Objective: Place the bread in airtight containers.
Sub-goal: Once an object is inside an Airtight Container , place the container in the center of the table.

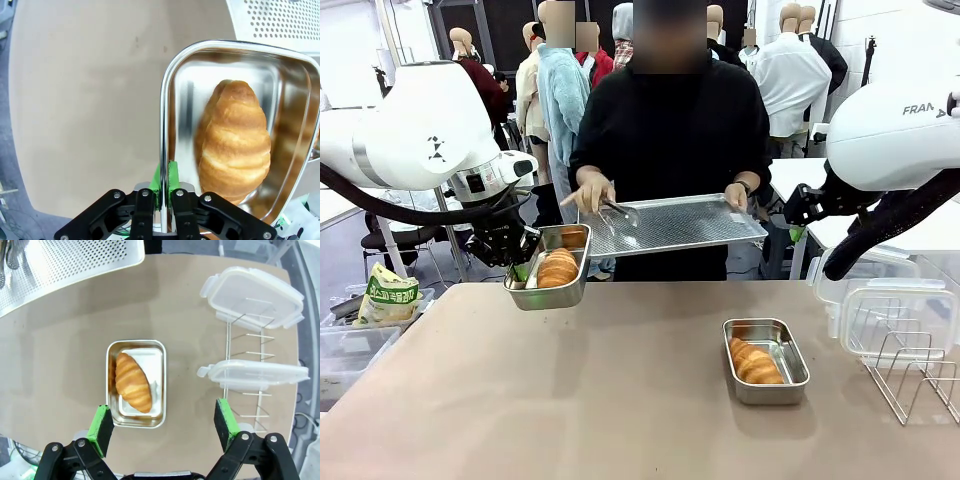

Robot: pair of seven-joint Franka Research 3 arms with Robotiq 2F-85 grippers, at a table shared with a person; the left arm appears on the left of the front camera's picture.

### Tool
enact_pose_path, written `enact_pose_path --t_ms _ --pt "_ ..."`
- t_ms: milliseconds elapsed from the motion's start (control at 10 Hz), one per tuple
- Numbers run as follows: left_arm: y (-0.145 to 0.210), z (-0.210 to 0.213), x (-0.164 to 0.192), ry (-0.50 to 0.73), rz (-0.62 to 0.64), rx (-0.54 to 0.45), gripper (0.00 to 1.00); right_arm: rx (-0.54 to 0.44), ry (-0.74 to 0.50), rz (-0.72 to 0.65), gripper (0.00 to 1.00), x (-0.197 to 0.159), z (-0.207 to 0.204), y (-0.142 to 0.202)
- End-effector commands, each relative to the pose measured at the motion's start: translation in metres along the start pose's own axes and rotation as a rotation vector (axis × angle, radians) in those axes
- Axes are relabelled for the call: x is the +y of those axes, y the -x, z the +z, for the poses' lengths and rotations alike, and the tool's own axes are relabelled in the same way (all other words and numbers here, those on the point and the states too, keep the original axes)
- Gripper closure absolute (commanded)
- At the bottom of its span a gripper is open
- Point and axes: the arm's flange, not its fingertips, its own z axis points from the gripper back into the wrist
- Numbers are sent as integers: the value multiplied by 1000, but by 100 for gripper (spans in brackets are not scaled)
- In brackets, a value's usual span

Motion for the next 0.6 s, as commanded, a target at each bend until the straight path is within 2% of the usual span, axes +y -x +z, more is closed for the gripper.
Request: enact_pose_path --t_ms 0,500 --pt "-2 4 1 4 3 -9 100 -4 -1 -5 0 0 -1 0" --pt "0 -1 0 0 0 1 100 -4 -1 -5 0 0 -1 0"
